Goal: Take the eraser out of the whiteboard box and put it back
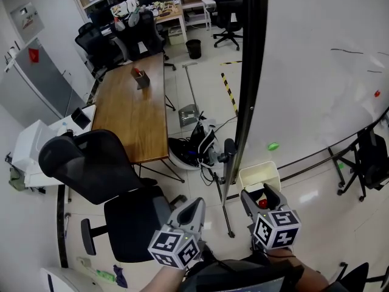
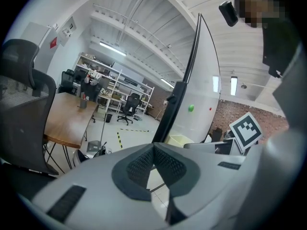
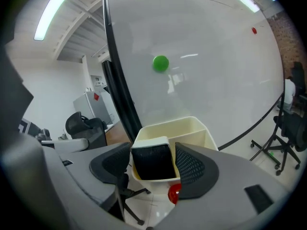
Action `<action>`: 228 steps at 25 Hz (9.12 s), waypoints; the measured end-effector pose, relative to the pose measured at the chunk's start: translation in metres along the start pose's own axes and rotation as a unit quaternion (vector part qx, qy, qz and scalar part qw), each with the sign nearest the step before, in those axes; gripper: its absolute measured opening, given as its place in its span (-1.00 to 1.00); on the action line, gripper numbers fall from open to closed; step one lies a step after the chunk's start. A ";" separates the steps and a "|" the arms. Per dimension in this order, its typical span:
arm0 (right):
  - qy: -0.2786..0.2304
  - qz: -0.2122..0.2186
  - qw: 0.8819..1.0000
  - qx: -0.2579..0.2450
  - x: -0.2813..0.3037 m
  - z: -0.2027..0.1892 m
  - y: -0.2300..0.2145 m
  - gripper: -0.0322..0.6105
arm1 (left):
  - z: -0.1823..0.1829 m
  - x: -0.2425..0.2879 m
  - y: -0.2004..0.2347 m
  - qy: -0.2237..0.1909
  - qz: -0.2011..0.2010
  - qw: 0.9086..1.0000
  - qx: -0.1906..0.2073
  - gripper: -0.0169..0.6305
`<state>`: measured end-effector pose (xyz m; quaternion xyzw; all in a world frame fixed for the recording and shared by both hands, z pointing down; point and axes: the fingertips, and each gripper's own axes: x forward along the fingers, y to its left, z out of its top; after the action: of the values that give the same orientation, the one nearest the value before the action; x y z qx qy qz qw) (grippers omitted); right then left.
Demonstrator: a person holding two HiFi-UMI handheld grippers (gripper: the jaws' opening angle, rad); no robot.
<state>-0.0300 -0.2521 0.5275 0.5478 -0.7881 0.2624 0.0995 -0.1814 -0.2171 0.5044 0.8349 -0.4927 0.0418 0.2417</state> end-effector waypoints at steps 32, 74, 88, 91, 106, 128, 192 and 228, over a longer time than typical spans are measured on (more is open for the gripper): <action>-0.115 0.096 0.987 -0.057 -0.099 0.110 0.027 0.00 | 0.075 -0.045 -0.066 -0.092 -0.033 0.995 0.021 -0.87; -0.198 0.146 0.965 -0.095 -0.188 0.181 0.034 -0.05 | 0.140 -0.087 -0.132 -0.168 -0.046 0.982 0.068 -0.87; -0.139 0.135 0.977 -0.091 -0.117 0.144 0.011 -0.05 | 0.125 -0.066 -0.108 -0.147 -0.030 0.987 0.055 -0.87; -0.142 0.128 0.978 -0.080 -0.101 0.138 0.005 -0.05 | 0.116 -0.059 -0.097 -0.135 -0.020 0.989 0.051 -0.87; -0.180 0.091 0.978 -0.050 -0.050 0.133 -0.017 -0.05 | 0.095 -0.020 -0.069 -0.099 -0.016 0.994 0.037 -0.87; -0.111 0.064 0.990 -0.063 -0.039 0.095 -0.025 -0.05 | 0.099 0.003 -0.063 -0.096 -0.035 0.994 0.040 -0.87; 0.062 0.055 0.985 -0.149 -0.035 0.071 -0.034 -0.01 | 0.043 0.031 -0.060 -0.056 0.008 0.998 0.026 -0.87; -0.155 0.238 0.957 -0.066 -0.191 0.164 -0.106 -0.83 | 0.064 0.000 -0.221 -0.105 0.037 0.992 0.061 -0.87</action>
<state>0.1615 -0.2107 0.3364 0.3708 -0.9170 0.1373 -0.0532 -0.0064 -0.1575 0.3682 0.8293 -0.5421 -0.0070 0.1356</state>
